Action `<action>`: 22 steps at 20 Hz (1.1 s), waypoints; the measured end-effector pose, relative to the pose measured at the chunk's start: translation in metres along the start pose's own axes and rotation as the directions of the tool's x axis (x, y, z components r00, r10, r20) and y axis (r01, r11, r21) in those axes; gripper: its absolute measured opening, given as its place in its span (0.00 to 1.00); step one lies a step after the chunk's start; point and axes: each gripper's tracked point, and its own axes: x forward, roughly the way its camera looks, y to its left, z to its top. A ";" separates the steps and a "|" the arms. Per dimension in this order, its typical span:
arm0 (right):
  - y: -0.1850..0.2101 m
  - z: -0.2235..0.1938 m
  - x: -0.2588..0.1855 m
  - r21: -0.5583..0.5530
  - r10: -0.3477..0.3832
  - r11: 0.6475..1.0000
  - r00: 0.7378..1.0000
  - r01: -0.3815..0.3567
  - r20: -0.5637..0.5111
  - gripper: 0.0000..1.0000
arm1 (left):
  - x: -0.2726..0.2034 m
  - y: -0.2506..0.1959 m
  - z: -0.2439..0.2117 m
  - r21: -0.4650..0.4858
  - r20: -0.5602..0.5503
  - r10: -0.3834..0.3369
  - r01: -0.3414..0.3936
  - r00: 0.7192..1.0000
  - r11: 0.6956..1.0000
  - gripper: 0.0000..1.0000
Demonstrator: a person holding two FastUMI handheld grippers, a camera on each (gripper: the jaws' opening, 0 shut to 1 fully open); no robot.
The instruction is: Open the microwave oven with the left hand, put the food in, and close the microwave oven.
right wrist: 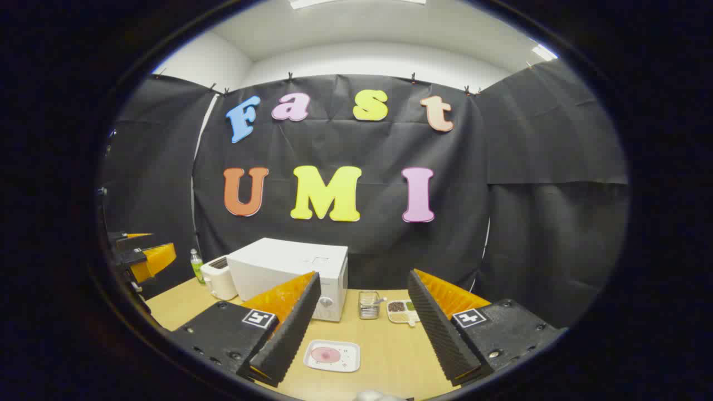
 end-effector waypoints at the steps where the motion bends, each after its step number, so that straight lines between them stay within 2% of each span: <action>1: 0.002 0.000 0.000 0.004 0.003 1.000 1.000 -0.003 -0.002 1.00 | 0.000 0.001 -0.001 -0.002 -0.004 0.001 -0.001 1.000 1.000 0.96; 5: 0.005 -0.005 0.003 0.000 0.006 1.000 1.000 -0.006 -0.011 1.00 | -0.001 0.007 -0.003 -0.002 -0.010 0.011 -0.011 1.000 1.000 0.96; 6: 0.006 -0.005 0.004 -0.001 0.007 1.000 1.000 -0.007 -0.013 0.92 | -0.001 0.008 -0.002 -0.003 -0.012 0.012 -0.012 1.000 1.000 0.96; 7: 0.006 -0.004 0.003 0.000 0.006 1.000 1.000 -0.006 -0.010 1.00 | -0.001 0.008 -0.002 -0.004 -0.010 0.013 -0.013 1.000 1.000 0.96; 8: 0.005 -0.004 0.003 0.000 0.004 1.000 1.000 -0.004 -0.009 1.00 | -0.001 0.008 -0.002 -0.004 -0.010 0.011 -0.011 1.000 1.000 0.96; 9: 0.005 -0.004 0.003 0.001 0.004 1.000 1.000 -0.004 -0.007 0.92 | 0.000 0.007 -0.002 -0.004 -0.010 0.010 -0.010 1.000 1.000 0.96; 10: 0.005 -0.005 0.005 0.001 0.002 1.000 1.000 -0.002 -0.010 1.00 | 0.001 0.006 -0.002 -0.005 -0.010 0.005 -0.005 1.000 1.000 0.96; 11: 0.006 -0.005 0.004 0.001 0.004 1.000 1.000 -0.004 -0.010 1.00 | 0.001 0.005 -0.004 -0.006 -0.011 0.002 -0.002 1.000 1.000 0.96; 12: 0.005 -0.005 0.004 0.001 0.004 1.000 1.000 -0.004 -0.012 0.92 | 0.002 0.005 -0.004 -0.006 -0.012 0.001 -0.001 1.000 1.000 0.96; 13: 0.005 -0.005 0.005 0.003 0.006 1.000 1.000 -0.006 -0.009 1.00 | 0.003 0.005 -0.004 -0.004 -0.011 0.000 0.000 1.000 1.000 0.96; 14: 0.005 -0.004 0.005 0.009 0.008 1.000 1.000 -0.008 -0.006 0.92 | 0.006 0.003 -0.006 -0.003 -0.011 -0.001 0.001 1.000 1.000 0.96; 15: 0.005 -0.003 0.005 0.017 0.010 1.000 1.000 -0.009 -0.007 0.92 | 0.009 0.002 -0.008 0.002 -0.013 -0.001 0.001 1.000 1.000 0.96; 16: 0.004 -0.003 0.005 0.021 0.010 1.000 1.000 -0.010 -0.008 1.00 | 0.011 0.000 -0.012 0.008 -0.014 -0.003 0.003 1.000 1.000 0.96; 20: -0.006 -0.001 0.006 0.013 -0.002 1.000 1.000 0.002 -0.016 1.00 | 0.032 -0.018 -0.023 0.019 0.003 -0.028 0.028 1.000 0.999 0.96; 22: -0.009 -0.001 0.004 0.018 -0.004 1.000 1.000 0.004 -0.027 1.00 | 0.047 -0.038 -0.033 0.008 0.021 -0.070 0.069 0.997 0.998 0.96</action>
